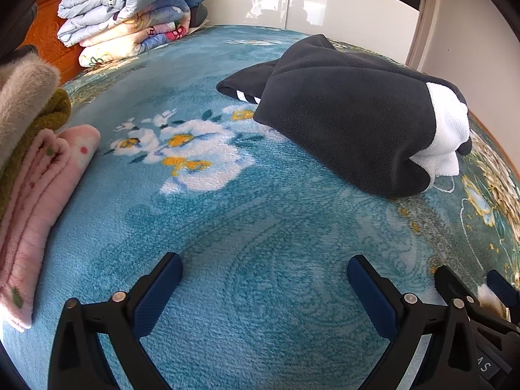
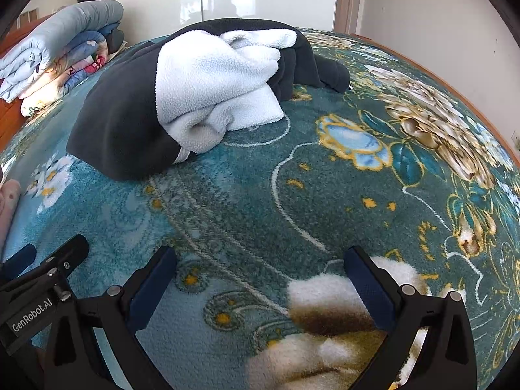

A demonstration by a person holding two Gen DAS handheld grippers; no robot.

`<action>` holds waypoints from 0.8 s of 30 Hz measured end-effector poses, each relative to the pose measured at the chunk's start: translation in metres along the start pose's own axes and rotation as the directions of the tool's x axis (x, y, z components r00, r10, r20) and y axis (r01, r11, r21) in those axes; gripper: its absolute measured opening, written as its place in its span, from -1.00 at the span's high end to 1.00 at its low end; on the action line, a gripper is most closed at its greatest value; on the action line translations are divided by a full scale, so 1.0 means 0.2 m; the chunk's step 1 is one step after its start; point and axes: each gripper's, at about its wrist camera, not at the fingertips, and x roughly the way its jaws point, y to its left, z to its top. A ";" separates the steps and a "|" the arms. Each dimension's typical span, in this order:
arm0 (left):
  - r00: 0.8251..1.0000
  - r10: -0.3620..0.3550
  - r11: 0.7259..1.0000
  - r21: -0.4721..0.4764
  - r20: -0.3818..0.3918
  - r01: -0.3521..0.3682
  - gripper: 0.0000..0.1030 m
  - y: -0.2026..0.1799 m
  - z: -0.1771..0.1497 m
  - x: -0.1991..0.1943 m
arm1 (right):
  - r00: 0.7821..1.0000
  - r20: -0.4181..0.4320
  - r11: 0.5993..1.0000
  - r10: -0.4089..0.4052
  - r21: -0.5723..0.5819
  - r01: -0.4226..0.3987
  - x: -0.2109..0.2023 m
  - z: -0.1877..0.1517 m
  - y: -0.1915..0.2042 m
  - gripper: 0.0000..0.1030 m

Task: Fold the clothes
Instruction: 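Reach both grippers toward the bundled black-and-white jacket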

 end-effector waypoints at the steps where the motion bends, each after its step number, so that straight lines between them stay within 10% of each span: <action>1: 1.000 0.001 1.000 0.000 -0.001 -0.001 -1.00 0.00 0.00 0.00 | 1.000 -0.001 1.000 0.000 0.000 0.000 0.00 0.00 0.00 -1.00; 19: 1.000 -0.028 1.000 -0.002 0.004 0.028 -1.00 0.02 0.00 0.00 | 1.000 -0.004 1.000 -0.017 -0.025 0.017 0.00 -0.01 0.01 -1.00; 24: 0.981 -0.184 0.982 -0.043 0.058 0.186 -1.00 0.12 0.00 -0.07 | 0.999 -0.007 0.999 0.036 -0.040 -0.036 -0.03 0.02 0.00 -1.00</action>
